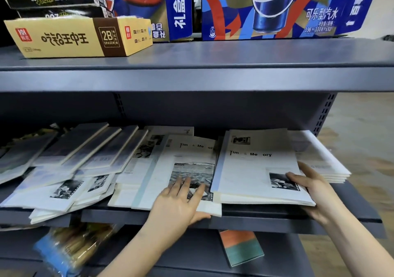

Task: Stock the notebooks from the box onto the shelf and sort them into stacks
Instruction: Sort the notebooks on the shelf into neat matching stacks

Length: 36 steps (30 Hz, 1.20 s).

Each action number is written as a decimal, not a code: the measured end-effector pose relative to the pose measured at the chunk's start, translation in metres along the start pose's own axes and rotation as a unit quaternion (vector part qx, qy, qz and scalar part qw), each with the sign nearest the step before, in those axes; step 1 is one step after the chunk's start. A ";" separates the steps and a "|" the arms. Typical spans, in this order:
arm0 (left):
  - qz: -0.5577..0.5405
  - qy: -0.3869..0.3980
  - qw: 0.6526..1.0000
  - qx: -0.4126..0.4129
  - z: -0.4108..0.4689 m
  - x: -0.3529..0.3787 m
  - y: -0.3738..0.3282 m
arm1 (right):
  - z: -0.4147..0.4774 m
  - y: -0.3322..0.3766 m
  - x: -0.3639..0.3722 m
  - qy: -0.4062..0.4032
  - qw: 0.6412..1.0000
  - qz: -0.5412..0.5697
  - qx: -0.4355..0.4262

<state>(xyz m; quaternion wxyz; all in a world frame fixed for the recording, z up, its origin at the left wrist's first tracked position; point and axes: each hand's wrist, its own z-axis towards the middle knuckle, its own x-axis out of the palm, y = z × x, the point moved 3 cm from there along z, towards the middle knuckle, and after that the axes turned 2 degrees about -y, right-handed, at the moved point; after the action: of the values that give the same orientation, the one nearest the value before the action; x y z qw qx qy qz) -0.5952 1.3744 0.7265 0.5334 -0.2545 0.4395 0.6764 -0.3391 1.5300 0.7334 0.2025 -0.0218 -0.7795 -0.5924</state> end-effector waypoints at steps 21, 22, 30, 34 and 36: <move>-0.168 -0.118 0.978 -0.045 0.062 -0.010 -0.089 | -0.003 0.046 -0.017 0.070 0.986 0.142 -0.046; -0.168 -0.103 0.980 -0.037 0.064 -0.009 -0.094 | -0.004 0.045 -0.015 0.076 0.985 0.146 -0.047; -0.140 -0.018 0.988 0.065 0.038 -0.006 -0.102 | -0.001 0.017 0.001 0.044 0.995 0.084 -0.013; -0.255 -0.195 0.932 0.167 -0.001 -0.023 -0.081 | 0.000 0.010 0.010 0.034 0.999 0.014 -0.016; -0.253 -0.238 0.929 0.124 -0.010 -0.027 -0.061 | 0.000 0.008 0.015 0.036 0.999 -0.016 -0.017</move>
<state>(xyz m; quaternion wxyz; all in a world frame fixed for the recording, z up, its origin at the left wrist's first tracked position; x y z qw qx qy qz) -0.5311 1.3547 0.7237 0.8031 -0.1203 0.3009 0.5000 -0.3511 1.5296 0.7454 0.2205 0.0087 -0.7616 -0.6093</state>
